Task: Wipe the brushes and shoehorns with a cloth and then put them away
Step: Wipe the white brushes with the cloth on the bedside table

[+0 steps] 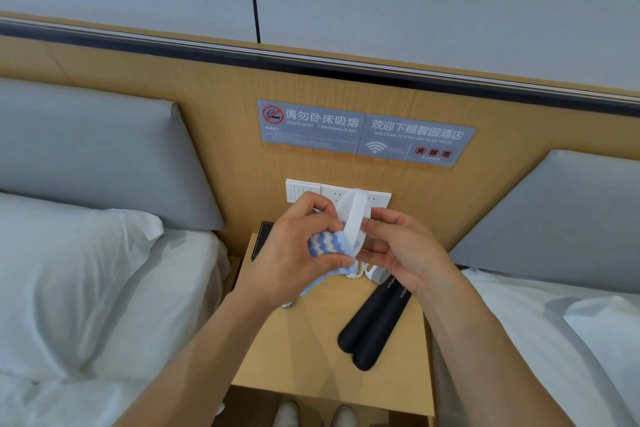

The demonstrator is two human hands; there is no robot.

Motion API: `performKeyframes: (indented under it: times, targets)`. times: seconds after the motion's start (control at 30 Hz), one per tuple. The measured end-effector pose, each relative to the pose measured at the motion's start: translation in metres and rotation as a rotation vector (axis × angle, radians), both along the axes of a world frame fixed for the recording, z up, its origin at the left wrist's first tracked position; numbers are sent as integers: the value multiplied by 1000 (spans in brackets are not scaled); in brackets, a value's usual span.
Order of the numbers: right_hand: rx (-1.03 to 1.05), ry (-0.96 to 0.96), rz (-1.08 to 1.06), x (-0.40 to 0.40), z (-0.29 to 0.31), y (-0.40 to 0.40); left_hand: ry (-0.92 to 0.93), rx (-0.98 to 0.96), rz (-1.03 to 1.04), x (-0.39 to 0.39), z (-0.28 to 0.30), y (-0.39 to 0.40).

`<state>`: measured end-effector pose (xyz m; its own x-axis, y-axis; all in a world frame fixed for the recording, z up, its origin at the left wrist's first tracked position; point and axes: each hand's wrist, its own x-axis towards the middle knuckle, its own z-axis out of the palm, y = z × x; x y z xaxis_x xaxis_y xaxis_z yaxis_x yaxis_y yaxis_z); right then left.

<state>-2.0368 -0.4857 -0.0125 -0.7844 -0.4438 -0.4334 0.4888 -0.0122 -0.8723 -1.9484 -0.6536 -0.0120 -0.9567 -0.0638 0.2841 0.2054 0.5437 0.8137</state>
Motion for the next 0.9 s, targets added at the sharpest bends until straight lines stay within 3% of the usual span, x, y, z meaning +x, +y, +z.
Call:
performKeyframes:
  times: [0.37,0.53,0.67,0.9]
  targets:
    - [52,-67,24,-6,-22,-3,-20,-350,-129,-3,-16,-21]
    - [54,-189,-47,-7,-50,-6,-76,-199,195,-4,-45,-25]
    - [147,-265,-80,-5,-87,-11,-295,83,519,-3,-79,-34]
    - [409,-361,-71,2,-182,-25,-470,335,636,18,-160,-50]
